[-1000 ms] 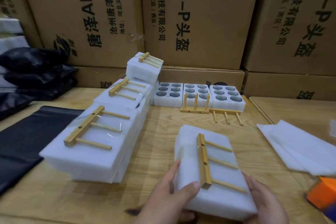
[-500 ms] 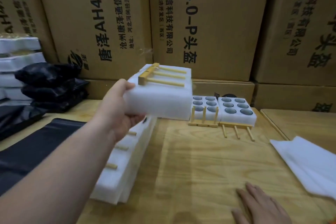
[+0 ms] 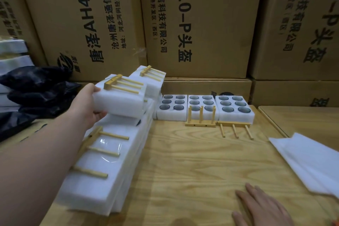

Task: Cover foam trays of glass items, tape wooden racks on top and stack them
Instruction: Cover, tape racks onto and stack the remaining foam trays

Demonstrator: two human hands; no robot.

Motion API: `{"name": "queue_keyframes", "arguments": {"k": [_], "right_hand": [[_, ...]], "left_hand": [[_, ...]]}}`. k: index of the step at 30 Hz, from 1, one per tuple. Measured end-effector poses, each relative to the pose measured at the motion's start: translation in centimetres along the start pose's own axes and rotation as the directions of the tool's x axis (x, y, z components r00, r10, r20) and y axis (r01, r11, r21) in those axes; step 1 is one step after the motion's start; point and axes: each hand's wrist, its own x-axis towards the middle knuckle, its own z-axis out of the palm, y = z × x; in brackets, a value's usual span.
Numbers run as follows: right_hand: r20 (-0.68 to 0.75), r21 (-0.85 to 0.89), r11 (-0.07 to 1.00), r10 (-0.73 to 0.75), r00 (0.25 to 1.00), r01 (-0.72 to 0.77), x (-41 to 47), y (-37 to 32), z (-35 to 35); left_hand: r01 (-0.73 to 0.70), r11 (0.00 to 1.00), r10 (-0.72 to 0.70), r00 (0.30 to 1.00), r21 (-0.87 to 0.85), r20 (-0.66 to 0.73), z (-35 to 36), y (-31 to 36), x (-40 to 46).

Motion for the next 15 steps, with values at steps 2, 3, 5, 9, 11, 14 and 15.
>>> {"name": "queue_keyframes", "arguments": {"k": [2,3,5,9,11,14,15], "right_hand": [[-0.002,-0.031,0.999,-0.022,1.000,0.021,-0.3,0.2,0.1],[-0.009,-0.054,0.998,-0.021,1.000,0.021,-0.4,0.2,0.1],[-0.022,-0.071,0.997,-0.026,0.999,0.025,-0.5,0.3,0.1],[-0.032,-0.095,0.995,-0.021,0.999,0.017,-0.9,0.2,0.2],[-0.032,-0.105,0.994,-0.023,0.999,0.020,-1.0,0.2,0.1],[-0.032,-0.104,0.994,-0.032,0.999,0.028,-1.0,0.1,0.1],[-0.030,-0.106,0.994,-0.038,0.999,0.034,-1.1,0.0,0.1]], "left_hand": [[-0.003,1.000,0.003,1.000,0.004,-0.005,-0.1,0.2,0.5],[-0.005,1.000,0.005,1.000,0.007,-0.004,-0.1,0.2,0.8],[0.000,1.000,0.000,1.000,0.016,0.002,0.0,0.4,1.0],[0.013,0.998,-0.014,1.000,0.065,0.004,0.5,-0.2,1.4],[-0.009,0.988,0.010,1.000,0.153,-0.006,0.6,-0.8,1.6],[-0.071,0.932,0.089,0.995,0.355,-0.035,0.5,-1.5,1.8],[-0.084,0.921,0.106,0.994,0.381,-0.037,0.5,-1.5,1.9]]}}
